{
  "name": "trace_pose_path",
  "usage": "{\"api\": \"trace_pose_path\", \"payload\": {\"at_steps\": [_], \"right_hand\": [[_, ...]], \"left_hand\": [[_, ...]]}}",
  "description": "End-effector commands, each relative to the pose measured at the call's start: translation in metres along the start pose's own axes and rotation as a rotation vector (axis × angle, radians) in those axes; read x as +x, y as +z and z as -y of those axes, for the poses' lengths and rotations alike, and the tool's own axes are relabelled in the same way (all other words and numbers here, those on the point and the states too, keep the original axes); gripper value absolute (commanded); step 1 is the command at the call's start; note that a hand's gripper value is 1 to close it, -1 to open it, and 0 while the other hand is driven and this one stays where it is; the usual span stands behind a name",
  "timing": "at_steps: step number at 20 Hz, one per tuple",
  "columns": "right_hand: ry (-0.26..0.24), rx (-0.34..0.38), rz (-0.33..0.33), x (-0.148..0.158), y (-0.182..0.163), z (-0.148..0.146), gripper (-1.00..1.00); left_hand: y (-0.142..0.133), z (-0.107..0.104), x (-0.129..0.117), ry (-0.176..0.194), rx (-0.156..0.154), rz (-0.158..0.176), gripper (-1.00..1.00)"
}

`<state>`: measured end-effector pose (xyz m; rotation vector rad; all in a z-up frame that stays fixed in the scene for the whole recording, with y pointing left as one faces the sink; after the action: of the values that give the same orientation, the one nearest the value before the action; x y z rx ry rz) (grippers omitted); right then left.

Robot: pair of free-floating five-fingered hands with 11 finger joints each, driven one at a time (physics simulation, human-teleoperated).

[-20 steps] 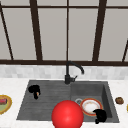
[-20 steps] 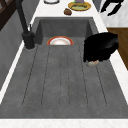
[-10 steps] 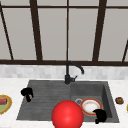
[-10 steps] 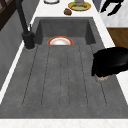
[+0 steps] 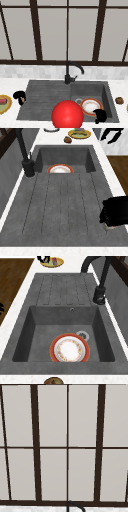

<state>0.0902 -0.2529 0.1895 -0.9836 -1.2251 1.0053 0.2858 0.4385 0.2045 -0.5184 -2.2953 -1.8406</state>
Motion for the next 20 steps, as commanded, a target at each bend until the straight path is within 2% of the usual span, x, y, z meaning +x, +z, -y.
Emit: {"api": "trace_pose_path", "payload": {"at_steps": [1,5,11,18,20], "right_hand": [[0.0,0.0,0.0,0.0,0.0,0.0,0.0],[0.0,0.0,0.0,0.0,0.0,0.0,0.0],[0.0,0.0,0.0,0.0,0.0,0.0,0.0],[0.0,0.0,0.0,0.0,0.0,0.0,0.0],[0.0,0.0,0.0,0.0,0.0,0.0,0.0]], "left_hand": [[0.032,0.004,0.005,0.065,-0.009,-0.02,1.0],[0.064,0.007,0.01,0.096,-0.005,-0.022,1.0],[0.114,0.013,0.018,0.123,0.0,-0.021,1.0],[0.174,0.021,0.021,0.142,0.009,-0.017,1.0],[0.191,0.024,0.018,0.132,0.006,-0.015,1.0]]}}
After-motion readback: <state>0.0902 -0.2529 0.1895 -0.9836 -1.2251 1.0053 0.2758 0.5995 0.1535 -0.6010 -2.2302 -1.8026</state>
